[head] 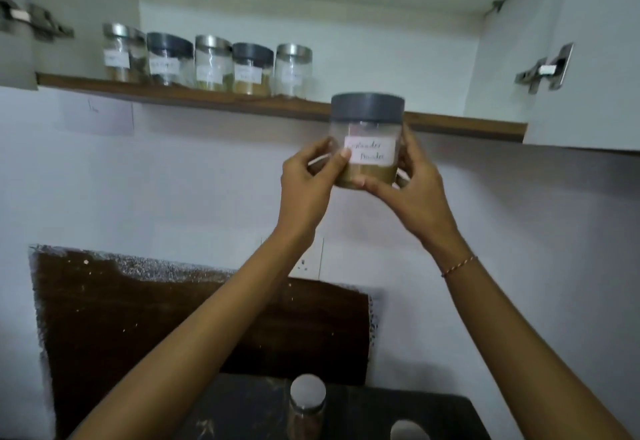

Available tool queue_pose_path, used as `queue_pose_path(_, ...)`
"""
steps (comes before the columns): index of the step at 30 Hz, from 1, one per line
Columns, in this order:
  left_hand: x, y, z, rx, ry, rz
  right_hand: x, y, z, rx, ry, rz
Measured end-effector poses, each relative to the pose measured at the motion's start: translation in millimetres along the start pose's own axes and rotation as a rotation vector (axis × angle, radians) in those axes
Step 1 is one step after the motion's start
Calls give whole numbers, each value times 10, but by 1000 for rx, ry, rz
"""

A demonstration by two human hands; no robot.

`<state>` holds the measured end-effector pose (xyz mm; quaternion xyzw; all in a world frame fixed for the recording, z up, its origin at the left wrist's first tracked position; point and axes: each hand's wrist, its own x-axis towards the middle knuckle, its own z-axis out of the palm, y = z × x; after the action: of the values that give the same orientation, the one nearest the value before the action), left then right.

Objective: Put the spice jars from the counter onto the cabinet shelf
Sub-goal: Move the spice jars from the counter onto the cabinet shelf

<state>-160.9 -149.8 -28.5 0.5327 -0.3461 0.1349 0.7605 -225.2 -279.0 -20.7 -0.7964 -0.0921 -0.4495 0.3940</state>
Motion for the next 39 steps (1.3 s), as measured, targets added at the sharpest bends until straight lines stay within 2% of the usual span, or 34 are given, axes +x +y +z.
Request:
queue_pose_path(3, 413, 267, 163, 12, 1, 131, 493, -148, -184, -4, 30, -116)
queue_pose_path(5, 726, 341, 246, 13, -12, 118, 812, -173, -214, -56, 53, -126)
queue_pose_path(11, 1753, 189, 207, 70, -48, -156, 1682, 71, 4, -159, -7, 3)
queue_pose_path(16, 2404, 80, 129, 329, -145, -314, 2194, 349, 263, -225, -40, 150)
queue_pose_path(20, 2661, 13, 102, 443, -220, -401, 2563, 454, 360, -210, -147, 296)
queue_pose_path(27, 2867, -230, 24, 331, -313, -416, 2830, 710, 496, -150, -140, 418)
queue_pose_path(31, 2916, -270, -15, 290, -300, -422, 2882, 727, 533, -215, -164, 434)
queue_pose_path(33, 2906, -288, -20, 327, -290, -394, 2875, 730, 529, -207, -153, 462)
queue_pose_path(35, 2874, -303, -8, 476, -267, -289, 2838, 724, 525, -197, -104, 474)
queue_pose_path(39, 2622, -279, 42, 882, -6, 152, 2728, 605, 451, -225, 269, 282)
